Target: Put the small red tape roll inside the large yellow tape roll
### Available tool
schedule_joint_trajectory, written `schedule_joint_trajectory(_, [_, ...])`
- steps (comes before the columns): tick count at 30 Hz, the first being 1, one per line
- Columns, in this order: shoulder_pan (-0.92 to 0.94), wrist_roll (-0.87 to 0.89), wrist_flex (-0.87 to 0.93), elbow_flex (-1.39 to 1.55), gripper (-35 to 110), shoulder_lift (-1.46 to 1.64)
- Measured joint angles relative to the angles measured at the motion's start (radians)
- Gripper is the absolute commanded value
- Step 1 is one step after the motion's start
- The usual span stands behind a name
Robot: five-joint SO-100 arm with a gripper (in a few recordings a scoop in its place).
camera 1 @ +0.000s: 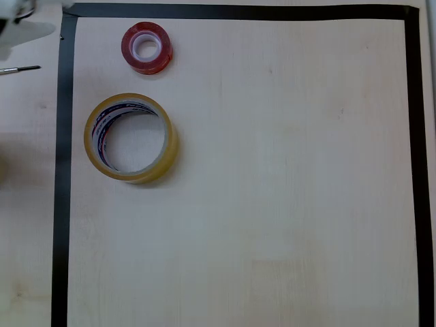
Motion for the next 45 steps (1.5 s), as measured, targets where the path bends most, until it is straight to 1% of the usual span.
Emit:
schedule_joint_trajectory(7, [0.074, -0.006, -0.166, 0.0, 26, -0.213])
schedule_joint_trajectory(14, [0.15, -0.006, -0.215, -0.015, 21, -0.282])
schedule_joint_trajectory(17, [0.15, -0.006, -0.166, -0.055, 21, -0.281])
schedule_joint_trajectory(19, [0.144, -0.006, -0.1, -0.107, 21, -0.278])
schedule_joint_trajectory(22, [0.202, -0.006, -0.015, -0.132, 21, -0.206])
schedule_joint_trajectory(25, [0.249, -0.006, -0.012, -0.08, 21, -0.126])
schedule_joint_trajectory(29, [0.216, 0.0, -0.112, 0.106, 21, -0.103])
schedule_joint_trajectory(32, [0.17, 0.02, -0.189, 0.179, 21, -0.114])
schedule_joint_trajectory(35, [0.13, 0.034, -0.253, 0.195, 21, -0.163])
schedule_joint_trajectory(38, [0.13, 0.034, -0.304, 0.196, 21, -0.218])
schedule_joint_trajectory(45, [0.126, 0.034, -0.367, 0.16, 23, -0.341])
